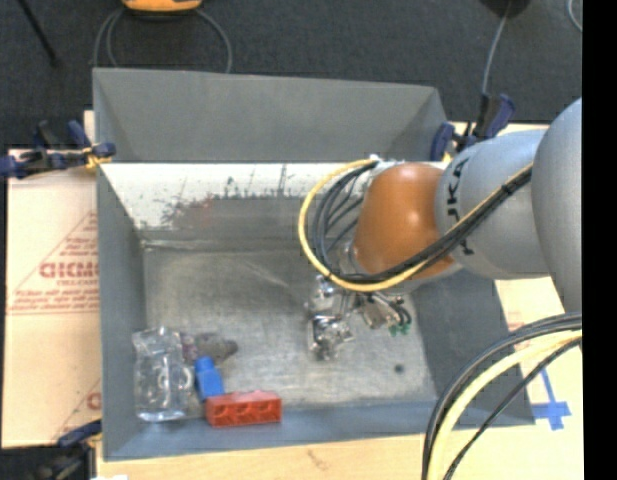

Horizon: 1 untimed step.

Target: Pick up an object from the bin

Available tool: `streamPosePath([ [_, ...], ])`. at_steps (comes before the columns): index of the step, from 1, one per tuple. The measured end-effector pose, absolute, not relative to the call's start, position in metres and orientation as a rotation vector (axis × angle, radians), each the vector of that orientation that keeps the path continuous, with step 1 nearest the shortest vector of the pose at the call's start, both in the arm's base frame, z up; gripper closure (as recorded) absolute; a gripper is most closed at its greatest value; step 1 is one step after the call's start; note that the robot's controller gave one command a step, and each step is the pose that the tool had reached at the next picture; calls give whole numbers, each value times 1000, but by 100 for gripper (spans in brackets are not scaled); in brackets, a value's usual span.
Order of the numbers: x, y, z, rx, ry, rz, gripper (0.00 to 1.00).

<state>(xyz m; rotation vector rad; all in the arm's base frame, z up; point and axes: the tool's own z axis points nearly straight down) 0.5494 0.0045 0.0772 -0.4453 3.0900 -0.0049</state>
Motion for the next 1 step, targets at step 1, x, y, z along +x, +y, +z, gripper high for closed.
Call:
streamPosePath([
  [1,559,19,228,-689,3053,-4,100],
])
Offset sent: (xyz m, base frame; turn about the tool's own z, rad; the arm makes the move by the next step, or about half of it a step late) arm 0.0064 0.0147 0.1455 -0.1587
